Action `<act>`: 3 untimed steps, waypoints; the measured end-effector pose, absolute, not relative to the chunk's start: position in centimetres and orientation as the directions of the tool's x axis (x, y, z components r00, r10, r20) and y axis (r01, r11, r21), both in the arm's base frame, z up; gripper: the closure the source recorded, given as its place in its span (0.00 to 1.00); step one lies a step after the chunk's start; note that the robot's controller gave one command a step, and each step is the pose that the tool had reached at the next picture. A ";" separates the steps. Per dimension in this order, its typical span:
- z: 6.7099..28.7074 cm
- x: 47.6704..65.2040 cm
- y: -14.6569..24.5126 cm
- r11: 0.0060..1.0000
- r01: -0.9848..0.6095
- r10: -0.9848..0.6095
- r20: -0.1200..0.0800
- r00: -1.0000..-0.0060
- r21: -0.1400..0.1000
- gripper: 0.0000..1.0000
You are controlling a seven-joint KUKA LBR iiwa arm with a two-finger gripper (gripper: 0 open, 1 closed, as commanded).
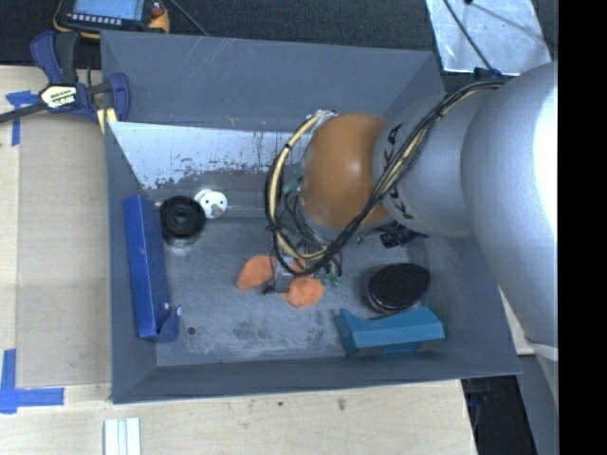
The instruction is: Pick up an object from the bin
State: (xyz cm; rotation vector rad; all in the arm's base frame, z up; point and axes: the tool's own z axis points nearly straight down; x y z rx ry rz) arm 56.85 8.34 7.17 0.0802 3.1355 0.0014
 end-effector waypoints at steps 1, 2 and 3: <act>7.2 54.6 7.6 0.999 0.046 0.046 -0.008 -0.999 0.002 1.00; 10.1 53.5 8.1 0.999 0.037 0.037 0.002 -0.999 -0.001 1.00; 10.6 54.7 7.8 1.000 0.030 0.030 -0.007 -1.000 0.001 1.00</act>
Offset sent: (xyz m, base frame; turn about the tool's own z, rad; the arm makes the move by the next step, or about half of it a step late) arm -0.0359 0.0031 0.0498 -0.0197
